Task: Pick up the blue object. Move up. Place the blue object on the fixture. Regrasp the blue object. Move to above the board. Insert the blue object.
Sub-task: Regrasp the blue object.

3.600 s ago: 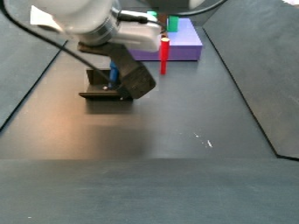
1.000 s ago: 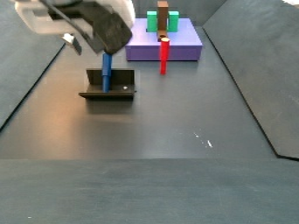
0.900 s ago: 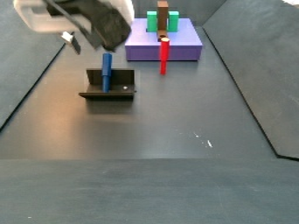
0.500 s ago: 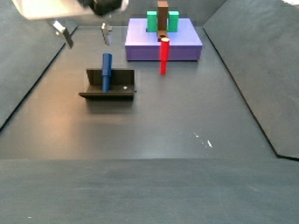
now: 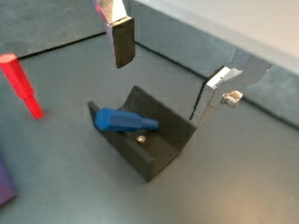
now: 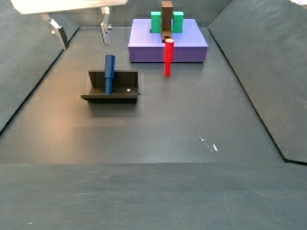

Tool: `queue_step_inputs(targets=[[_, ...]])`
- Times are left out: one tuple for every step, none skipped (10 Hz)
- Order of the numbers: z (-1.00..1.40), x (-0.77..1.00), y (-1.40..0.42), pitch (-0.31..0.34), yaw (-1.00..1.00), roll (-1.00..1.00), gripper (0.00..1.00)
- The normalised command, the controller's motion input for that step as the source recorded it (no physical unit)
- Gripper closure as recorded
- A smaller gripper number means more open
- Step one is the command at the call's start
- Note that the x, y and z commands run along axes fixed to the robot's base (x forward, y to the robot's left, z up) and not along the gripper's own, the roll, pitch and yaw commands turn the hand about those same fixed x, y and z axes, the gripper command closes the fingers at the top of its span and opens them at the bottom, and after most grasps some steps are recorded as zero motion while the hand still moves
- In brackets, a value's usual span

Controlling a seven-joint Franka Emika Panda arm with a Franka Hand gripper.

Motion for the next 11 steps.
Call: queue_step_inputs(targets=[[0.00,0.00,0.11,-0.274,0.19,0.81,0.00],[0.00,0.00,0.10,-0.249,0.15,0.79,0.00],[0.00,0.00,0.08,-0.217,0.10,0.69,0.00],[0.00,0.00,0.03,-0.191,0.05,0.70,0.00],[0.05,0.00,0.00,-0.154,0.00,0.75,0.00],[0.07,-0.04,-0.07,-0.151,0.00,1.00,0.00],[0.00,0.00,-0.03,-0.023,0.00,0.85,0.00],[0.03,-0.06,-0.09,0.000,-0.02,0.99,0.00],[0.03,-0.17,-0.13,-0.003,-0.08,1.00,0.00],[0.00,-0.16,-0.14,0.000,-0.08,1.00,0.00],[-0.17,-0.07,-0.10,0.000,-0.06,0.64,0.00]])
